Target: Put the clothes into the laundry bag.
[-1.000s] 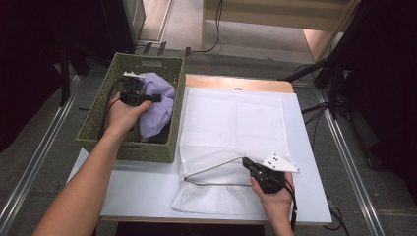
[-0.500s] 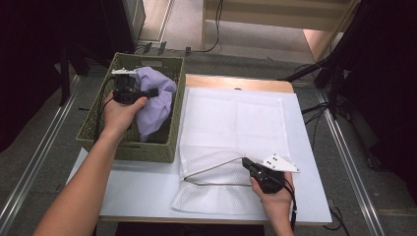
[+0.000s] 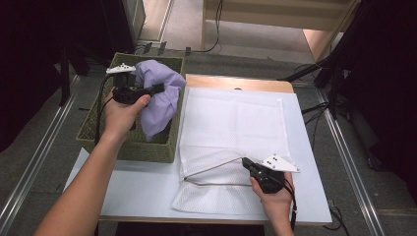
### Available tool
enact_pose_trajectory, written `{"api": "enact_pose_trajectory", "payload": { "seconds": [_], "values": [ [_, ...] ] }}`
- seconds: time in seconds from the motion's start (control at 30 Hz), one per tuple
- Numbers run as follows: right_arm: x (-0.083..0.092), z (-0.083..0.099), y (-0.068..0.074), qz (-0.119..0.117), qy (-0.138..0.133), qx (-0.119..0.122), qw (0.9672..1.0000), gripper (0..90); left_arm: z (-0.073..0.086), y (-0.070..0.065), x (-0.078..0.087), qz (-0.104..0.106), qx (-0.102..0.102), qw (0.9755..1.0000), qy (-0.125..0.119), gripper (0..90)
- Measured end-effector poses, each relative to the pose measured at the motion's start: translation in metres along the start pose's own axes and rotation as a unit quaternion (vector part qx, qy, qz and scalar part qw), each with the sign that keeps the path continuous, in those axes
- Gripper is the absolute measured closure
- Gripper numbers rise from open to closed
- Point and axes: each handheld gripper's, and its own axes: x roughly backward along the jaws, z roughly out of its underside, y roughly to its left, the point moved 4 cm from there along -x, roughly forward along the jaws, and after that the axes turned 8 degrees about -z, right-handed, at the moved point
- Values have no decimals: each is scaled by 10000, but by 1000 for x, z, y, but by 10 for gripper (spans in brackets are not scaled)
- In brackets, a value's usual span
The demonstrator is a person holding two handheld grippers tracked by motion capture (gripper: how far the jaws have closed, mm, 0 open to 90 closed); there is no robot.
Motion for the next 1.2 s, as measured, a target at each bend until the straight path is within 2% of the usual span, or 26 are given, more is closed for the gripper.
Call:
{"api": "enact_pose_trajectory", "payload": {
  "seconds": [0.2,0.37,0.47,0.63,0.77,0.9,1.07,1.2],
  "values": [
    [0,0,0,0,9,-8,10000,898,-1,-33,6,390,-161,9991,-58,811],
    [1,0,0,-5,-2,14,10000,898,2,-60,11,660,-282,9974,-115,811],
    [1,0,0,-11,2,-9,10000,898,7,-75,12,809,-255,9963,-122,811],
    [1,0,0,-25,-2,-11,10000,899,22,-95,15,1045,-339,9937,-205,810],
    [1,0,0,-29,4,-22,10000,899,34,-106,15,1187,-331,9923,-148,809],
    [1,0,0,-27,-1,-21,10000,898,47,-116,15,1243,-387,9915,9,807],
    [1,0,-1,-17,-19,-30,10000,898,60,-124,19,1305,-435,9905,45,805],
    [0,0,-1,-6,-27,-44,10000,897,72,-133,23,1456,-503,9880,65,803]
  ]
}}
